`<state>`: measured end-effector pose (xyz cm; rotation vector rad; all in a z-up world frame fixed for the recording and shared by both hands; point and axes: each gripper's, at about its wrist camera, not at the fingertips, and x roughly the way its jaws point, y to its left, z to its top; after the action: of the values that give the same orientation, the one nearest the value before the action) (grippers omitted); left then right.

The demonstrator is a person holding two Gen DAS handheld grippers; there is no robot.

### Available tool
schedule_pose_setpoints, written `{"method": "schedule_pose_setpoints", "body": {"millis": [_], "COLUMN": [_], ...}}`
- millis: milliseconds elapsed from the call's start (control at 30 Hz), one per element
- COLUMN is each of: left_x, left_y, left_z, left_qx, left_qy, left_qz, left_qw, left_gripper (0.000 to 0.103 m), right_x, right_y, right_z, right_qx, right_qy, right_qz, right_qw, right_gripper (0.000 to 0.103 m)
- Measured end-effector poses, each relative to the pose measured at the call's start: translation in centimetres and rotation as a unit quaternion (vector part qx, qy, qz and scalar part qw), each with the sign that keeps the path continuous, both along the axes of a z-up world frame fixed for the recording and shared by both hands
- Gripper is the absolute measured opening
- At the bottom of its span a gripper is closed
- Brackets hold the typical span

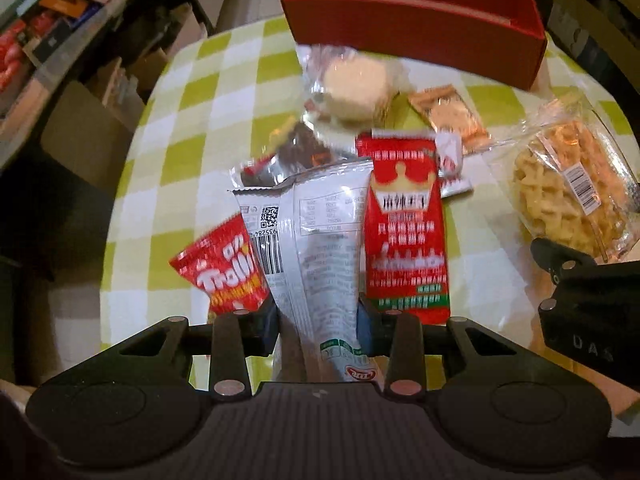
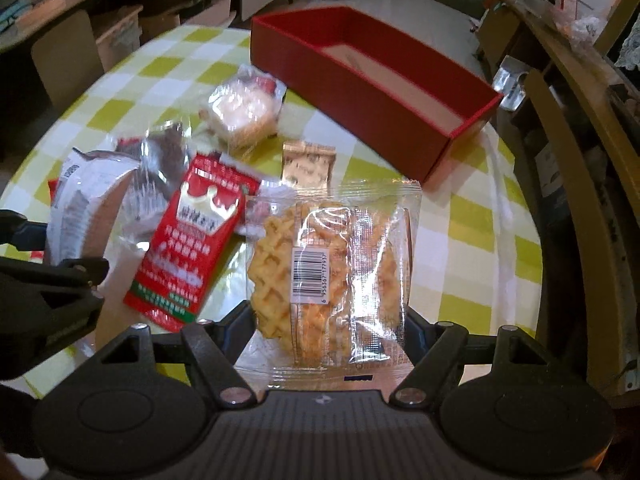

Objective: Organize snacks
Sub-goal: 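Carry the white bag and the waffle pack over the red box with both tools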

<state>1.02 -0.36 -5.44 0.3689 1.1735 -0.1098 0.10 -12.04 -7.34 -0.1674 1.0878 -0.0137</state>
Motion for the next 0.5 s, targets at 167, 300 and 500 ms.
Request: {"method": "schedule_pose_setpoints", "body": {"millis": [167,300,500], "left_x": [1.5,3.1,6.4], "left_y": [-0.6,-1.4,-2.9], "left_z": [1.4,2.2,2.8], "left_qx": [-0.014,-0.020,-0.022], "left_qy": [-0.018,-0.031,-0.044], "left_qz": [-0.005,-0.008,-0.012], "left_qw": [0.9997,0.9993,0.9987], "left_gripper": [0.045,0.045,0.045], "right_x": [1.4,3.1,5.9], "right_y": [-0.9,-2.2,-4.5], "right_z": [1.6,2.2,2.9], "right_qx": [0.016,0.018,0.022], "right_qy": [-0.024,-0.035,-0.049], "right_qz": [-0.011,-0.025,-0.050], "right_qw": [1.000,0.999,0.997], "right_gripper": [0.080,0.080,0.080]}}
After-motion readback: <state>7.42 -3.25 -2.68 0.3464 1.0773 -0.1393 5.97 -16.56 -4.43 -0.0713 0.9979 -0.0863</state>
